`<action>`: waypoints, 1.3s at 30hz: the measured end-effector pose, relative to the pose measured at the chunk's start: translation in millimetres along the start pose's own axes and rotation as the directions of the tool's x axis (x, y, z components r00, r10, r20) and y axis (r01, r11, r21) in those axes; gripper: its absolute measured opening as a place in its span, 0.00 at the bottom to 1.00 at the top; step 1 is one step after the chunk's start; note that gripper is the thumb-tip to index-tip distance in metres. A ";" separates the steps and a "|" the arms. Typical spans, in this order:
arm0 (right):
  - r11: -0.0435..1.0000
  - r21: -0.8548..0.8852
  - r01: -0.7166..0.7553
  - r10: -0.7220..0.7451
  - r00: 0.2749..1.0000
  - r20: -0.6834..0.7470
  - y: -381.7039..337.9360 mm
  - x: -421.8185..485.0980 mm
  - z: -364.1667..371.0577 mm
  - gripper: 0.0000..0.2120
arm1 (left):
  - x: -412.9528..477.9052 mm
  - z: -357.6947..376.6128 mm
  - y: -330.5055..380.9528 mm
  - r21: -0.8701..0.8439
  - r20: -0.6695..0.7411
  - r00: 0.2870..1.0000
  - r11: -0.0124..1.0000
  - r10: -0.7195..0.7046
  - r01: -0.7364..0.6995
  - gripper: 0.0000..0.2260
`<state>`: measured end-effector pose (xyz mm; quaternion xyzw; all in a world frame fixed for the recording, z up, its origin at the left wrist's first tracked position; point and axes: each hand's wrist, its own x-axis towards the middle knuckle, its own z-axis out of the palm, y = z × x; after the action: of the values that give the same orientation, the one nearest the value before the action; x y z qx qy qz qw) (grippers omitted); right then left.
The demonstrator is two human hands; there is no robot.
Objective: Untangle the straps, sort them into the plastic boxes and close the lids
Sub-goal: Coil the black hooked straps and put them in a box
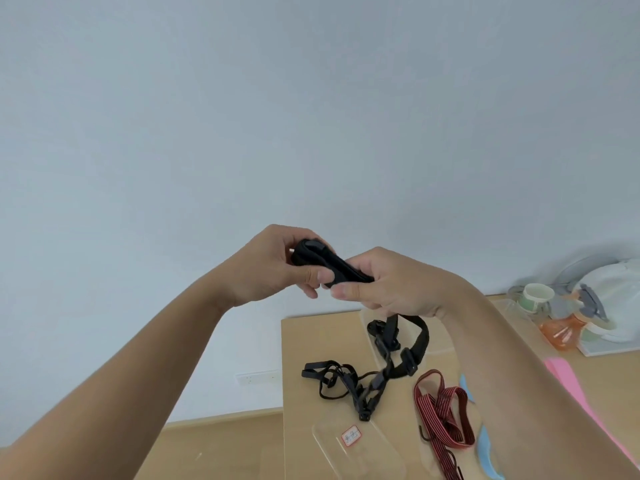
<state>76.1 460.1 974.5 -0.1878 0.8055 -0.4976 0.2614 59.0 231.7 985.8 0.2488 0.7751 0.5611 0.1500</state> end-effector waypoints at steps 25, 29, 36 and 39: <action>0.712 0.700 0.060 0.246 0.912 -0.328 46.2 -28.4 -3.6 0.21 | 40.2 97.0 16.2 -0.460 -0.251 0.951 0.887 -0.181 0.047 0.08; 0.898 0.428 -0.104 0.262 0.907 -0.329 57.7 -51.0 -13.1 0.22 | 47.5 121.4 10.5 -0.032 -0.438 0.893 0.995 -0.102 0.098 0.06; 0.831 -0.552 -0.069 -0.029 0.985 -0.168 52.8 -99.9 -54.4 0.18 | 51.0 171.7 5.3 0.492 -0.248 0.966 0.868 0.066 0.067 0.09; 0.824 -0.567 0.006 -0.071 0.993 -0.094 56.6 -112.9 -82.4 0.21 | 49.4 183.4 14.5 0.506 -0.155 0.985 0.862 0.080 0.010 0.08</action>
<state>113.1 606.2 980.4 -0.2452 0.9260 -0.2514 0.1387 115.0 408.5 942.1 0.2445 0.9001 0.3605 0.0024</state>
